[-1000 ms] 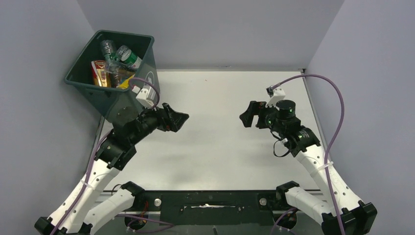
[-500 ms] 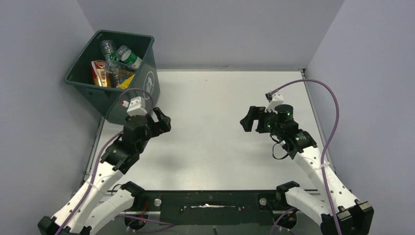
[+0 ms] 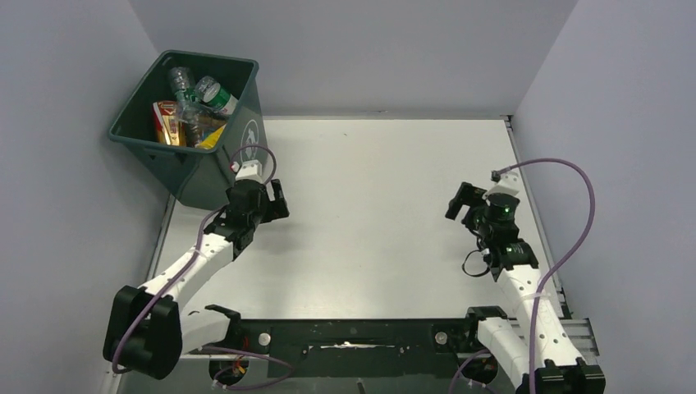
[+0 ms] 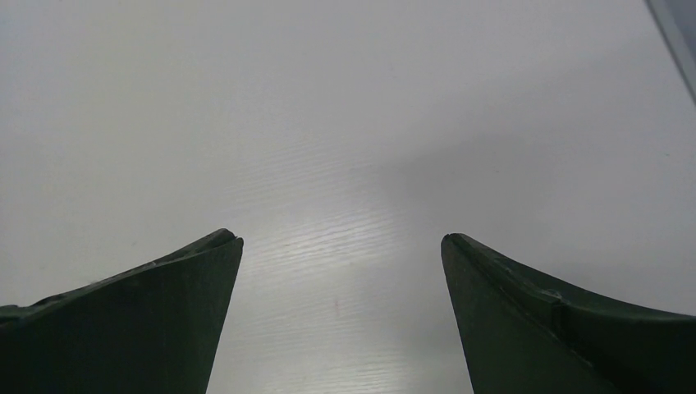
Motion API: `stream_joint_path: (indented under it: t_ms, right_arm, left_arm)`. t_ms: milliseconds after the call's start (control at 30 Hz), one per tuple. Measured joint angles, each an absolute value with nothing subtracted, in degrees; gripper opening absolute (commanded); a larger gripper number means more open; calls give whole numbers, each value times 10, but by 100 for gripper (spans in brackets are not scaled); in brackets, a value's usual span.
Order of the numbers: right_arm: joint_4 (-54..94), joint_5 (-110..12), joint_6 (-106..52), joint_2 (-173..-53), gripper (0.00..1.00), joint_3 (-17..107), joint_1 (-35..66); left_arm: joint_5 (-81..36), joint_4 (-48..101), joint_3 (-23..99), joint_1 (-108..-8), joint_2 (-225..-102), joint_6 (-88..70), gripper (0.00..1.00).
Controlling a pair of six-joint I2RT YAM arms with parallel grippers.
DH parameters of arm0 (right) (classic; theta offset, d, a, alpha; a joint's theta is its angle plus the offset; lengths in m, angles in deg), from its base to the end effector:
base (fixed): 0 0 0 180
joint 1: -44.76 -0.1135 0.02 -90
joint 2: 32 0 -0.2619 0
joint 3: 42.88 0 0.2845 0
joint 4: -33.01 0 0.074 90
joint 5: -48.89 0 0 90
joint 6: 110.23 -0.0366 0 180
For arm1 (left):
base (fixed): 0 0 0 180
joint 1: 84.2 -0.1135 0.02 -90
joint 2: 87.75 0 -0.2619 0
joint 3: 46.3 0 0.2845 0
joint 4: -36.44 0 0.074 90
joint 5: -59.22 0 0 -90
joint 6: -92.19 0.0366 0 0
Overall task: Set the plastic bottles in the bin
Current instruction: Reset both arms
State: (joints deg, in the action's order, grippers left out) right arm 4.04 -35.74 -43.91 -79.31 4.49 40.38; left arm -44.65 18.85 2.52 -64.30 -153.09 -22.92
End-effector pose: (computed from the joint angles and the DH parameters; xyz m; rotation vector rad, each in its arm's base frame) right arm 0.2232 0.0137 0.2529 0.4051 2.0394 0.2028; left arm 0.2608 -0.0851 0.2092 -0.2361 2.1399 -0.1948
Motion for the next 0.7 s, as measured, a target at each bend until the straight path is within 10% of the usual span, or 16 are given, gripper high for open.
stream_joint_path:
  t_ms: [700]
  right_arm:
    - [467, -242, -354, -994, 98, -131, 494]
  left_arm:
    - [-413, 523, -95, -774, -1717, -61, 86]
